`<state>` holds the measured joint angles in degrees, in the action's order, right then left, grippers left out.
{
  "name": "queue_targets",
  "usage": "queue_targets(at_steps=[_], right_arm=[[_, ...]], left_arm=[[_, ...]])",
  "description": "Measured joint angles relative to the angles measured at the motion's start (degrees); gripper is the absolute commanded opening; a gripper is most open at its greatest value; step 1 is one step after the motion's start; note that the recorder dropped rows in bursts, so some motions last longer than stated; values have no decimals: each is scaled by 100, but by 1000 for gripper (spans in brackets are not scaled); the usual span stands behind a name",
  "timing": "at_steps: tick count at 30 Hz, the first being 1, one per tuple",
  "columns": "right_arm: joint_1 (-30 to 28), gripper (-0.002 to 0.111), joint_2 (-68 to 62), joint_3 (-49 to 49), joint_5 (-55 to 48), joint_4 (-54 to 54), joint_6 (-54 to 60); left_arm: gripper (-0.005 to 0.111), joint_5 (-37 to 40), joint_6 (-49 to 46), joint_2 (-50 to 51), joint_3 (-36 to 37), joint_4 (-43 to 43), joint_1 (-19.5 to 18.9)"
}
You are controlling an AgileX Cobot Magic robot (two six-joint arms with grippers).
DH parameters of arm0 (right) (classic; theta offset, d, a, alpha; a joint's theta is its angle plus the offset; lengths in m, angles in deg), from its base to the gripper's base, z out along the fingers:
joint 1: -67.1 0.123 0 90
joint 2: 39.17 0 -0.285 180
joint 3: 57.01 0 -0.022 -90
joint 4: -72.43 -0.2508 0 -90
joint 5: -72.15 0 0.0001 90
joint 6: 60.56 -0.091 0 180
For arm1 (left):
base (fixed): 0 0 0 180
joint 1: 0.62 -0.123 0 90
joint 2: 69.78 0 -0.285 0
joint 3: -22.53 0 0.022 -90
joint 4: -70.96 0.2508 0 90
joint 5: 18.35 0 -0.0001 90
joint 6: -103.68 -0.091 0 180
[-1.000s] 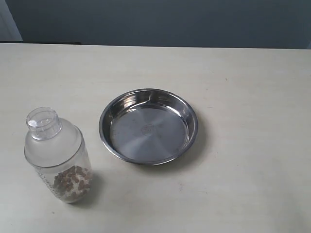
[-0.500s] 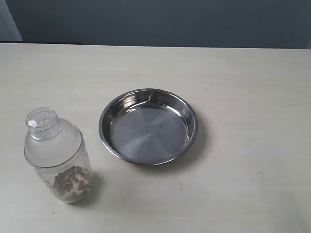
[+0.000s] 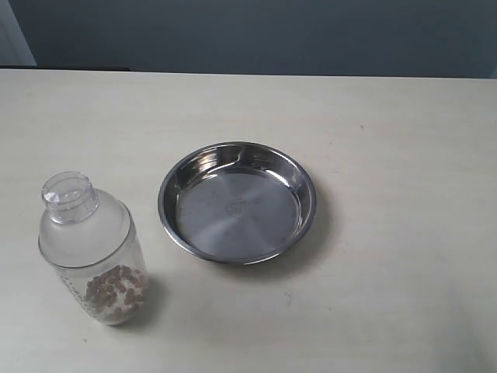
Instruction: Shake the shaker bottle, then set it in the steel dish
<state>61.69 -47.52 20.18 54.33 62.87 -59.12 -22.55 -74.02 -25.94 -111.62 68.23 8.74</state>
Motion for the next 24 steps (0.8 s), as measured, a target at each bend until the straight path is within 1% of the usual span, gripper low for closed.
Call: queue_targets(at_steps=[2,5,6,10,14,15,18,19,21,23,24], right_arm=[[0,-1,0,0,0,-44,0],[0,-1,0,0,0,-103,0],[0,-1,0,0,0,-113,0],[0,-1,0,0,0,-125,0],[0,-1,0,0,0,-135,0],[0,-1,0,0,0,-135,0],[0,-1,0,0,0,-135,0],[0,-1,0,0,0,-135,0],[0,-1,0,0,0,-135,0],[0,-1,0,0,0,-146,0],[0,-1,0,0,0,-146,0]], left_arm=[[78,-339,0,130,0,342,196],[100,-611,59,270,-12,927,407],[105,-623,125,304,-12,1020,446],[106,-680,464,429,153,1283,603],[106,-1163,1079,443,821,1370,747],[106,-1557,1315,443,1265,1381,758],[105,-2474,1467,443,1998,1404,758],[105,-2974,1484,443,2375,1404,758],[105,-3135,1495,443,2687,1380,758],[105,-3631,1505,443,3048,1416,758],[105,-3793,1525,443,3089,1416,758]])
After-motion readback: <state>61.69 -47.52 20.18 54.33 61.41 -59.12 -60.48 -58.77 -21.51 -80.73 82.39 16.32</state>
